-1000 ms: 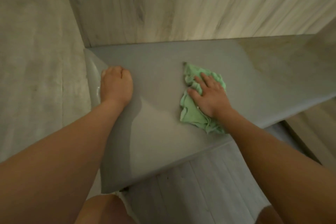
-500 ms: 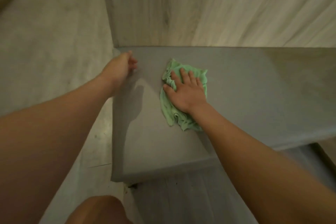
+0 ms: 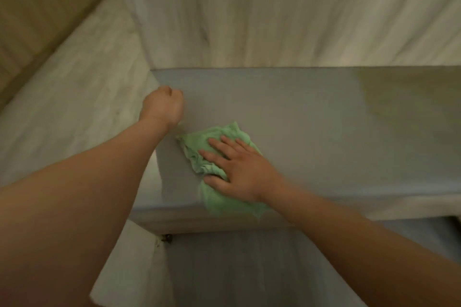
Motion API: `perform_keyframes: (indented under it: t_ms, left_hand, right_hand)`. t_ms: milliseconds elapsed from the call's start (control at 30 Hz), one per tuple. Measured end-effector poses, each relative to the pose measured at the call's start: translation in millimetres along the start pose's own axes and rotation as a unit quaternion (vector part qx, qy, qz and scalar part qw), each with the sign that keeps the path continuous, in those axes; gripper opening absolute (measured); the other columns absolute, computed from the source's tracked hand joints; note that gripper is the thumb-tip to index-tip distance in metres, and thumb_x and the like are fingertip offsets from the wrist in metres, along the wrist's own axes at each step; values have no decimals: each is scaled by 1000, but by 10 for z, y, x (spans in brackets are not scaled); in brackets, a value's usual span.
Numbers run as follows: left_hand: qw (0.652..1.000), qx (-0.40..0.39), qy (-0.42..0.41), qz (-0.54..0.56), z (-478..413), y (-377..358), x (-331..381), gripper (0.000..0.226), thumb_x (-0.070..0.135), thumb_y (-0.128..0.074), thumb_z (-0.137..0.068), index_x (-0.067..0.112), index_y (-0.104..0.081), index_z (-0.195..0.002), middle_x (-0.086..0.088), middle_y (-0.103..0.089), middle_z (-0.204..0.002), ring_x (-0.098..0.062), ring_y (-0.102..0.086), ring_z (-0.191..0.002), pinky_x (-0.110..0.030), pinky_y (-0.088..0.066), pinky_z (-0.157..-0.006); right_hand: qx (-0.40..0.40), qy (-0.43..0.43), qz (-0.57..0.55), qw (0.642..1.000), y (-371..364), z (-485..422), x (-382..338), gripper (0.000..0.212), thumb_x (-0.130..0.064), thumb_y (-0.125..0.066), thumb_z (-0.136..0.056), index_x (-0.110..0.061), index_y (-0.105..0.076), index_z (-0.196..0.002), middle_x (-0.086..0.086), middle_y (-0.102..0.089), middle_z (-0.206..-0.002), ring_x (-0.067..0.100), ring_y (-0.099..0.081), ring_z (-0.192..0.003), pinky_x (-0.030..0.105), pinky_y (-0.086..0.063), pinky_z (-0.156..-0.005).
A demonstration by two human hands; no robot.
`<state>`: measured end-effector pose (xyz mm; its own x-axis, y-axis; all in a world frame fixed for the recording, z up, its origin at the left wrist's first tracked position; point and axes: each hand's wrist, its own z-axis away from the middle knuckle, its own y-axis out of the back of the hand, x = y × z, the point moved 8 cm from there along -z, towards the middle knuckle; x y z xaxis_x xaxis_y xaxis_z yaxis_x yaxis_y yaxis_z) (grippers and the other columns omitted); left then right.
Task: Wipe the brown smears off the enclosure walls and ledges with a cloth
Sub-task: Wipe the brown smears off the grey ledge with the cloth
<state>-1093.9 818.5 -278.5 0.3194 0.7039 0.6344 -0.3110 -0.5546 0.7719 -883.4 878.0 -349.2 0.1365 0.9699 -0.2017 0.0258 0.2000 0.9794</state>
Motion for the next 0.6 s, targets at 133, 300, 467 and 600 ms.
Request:
perform_keyframes:
  t_ms: [133, 300, 467, 600]
  left_hand:
    - [995, -67, -60, -34, 494, -764, 773, 28, 26, -42, -105, 4, -60, -106, -29, -62, -124, -42, -57, -116, -41, -44, -94]
    - [983, -124, -124, -60, 1004, -1618, 1617, 28, 23, -46, -102, 4, -65, -110, -26, -66, -121, -41, -60, -113, -40, -47, -94]
    - [967, -199, -135, -89, 1229, -2357, 2216, 39, 26, -42, -104, 7, -61, -132, -23, -59, -139, -40, -54, -129, -39, -43, -108]
    - [939, -261, -117, -189, 1401, -2794, 2268, 48, 21, -20, -113, -2, -35, -152, -27, -26, -164, -39, -25, -152, -42, -21, -125]
  right_hand:
    - [-9, -93, 0, 996, 219, 651, 987, 77, -75, -20, -92, -41, -29, -161, -4, -21, -171, 21, -15, -159, 42, -8, -129]
    - [4, -144, -12, 989, 429, 1237, 1832, 82, -75, -14, -89, -40, -24, -162, -4, -15, -173, 20, -8, -160, 42, -2, -129]
    - [37, -165, -6, 986, 528, 1830, 2496, 79, -75, -20, -91, -40, -26, -162, -3, -17, -172, 20, -10, -160, 43, -2, -129]
    - [28, -191, -6, 981, 543, 2035, 2882, 86, -78, -18, -88, -38, -16, -164, -2, -8, -174, 19, 0, -160, 43, 5, -129]
